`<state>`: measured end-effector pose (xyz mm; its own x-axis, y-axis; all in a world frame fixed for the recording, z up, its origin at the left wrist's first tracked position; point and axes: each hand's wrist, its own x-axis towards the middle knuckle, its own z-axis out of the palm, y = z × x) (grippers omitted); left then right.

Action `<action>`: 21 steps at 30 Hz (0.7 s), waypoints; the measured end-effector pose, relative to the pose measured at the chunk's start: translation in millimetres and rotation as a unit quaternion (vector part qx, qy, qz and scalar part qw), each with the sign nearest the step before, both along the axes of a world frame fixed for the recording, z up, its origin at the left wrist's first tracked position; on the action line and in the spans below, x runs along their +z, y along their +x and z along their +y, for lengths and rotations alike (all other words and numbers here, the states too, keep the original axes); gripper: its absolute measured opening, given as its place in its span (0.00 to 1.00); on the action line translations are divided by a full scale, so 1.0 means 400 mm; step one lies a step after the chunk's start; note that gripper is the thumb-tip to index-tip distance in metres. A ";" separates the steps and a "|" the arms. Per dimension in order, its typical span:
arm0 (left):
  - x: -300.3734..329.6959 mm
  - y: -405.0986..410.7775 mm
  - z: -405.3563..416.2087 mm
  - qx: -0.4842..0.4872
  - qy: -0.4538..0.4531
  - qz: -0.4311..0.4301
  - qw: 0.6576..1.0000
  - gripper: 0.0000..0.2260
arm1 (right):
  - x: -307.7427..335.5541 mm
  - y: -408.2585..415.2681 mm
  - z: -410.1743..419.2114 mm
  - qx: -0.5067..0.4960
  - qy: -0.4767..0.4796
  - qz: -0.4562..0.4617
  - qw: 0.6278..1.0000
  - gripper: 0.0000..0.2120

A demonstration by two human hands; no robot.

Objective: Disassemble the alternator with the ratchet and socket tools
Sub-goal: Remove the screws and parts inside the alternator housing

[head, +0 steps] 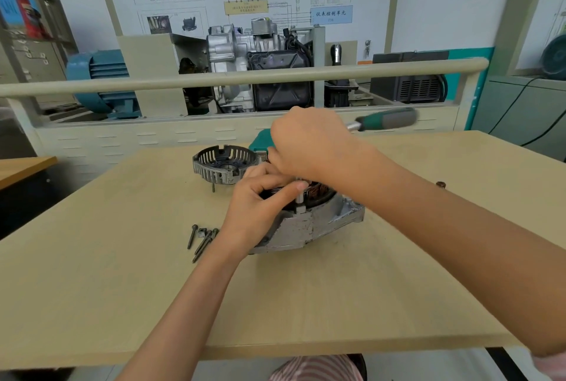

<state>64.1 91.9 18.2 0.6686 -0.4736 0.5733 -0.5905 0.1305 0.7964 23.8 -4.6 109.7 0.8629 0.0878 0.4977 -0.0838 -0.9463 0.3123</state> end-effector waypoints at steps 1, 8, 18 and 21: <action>-0.003 0.002 -0.002 0.004 -0.001 0.004 1.000 0.10 | -0.006 0.003 0.012 -0.043 -0.007 -0.016 0.999 0.17; -0.005 0.002 -0.002 0.010 0.014 -0.004 1.000 0.06 | 0.001 0.010 0.006 -0.009 -0.029 -0.012 0.999 0.17; -0.012 -0.003 -0.007 0.038 0.028 -0.055 0.997 0.05 | 0.006 0.008 -0.039 0.104 0.010 0.019 0.994 0.19; -0.014 0.001 -0.007 0.037 0.022 -0.050 0.998 0.06 | 0.006 0.006 -0.042 0.103 0.022 0.023 0.994 0.19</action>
<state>64.6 89.1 12.7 0.6436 -0.4508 0.6186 -0.6736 0.0501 0.7374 26.1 -21.3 112.0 0.8505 0.2445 0.4658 0.1269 -0.9546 0.2694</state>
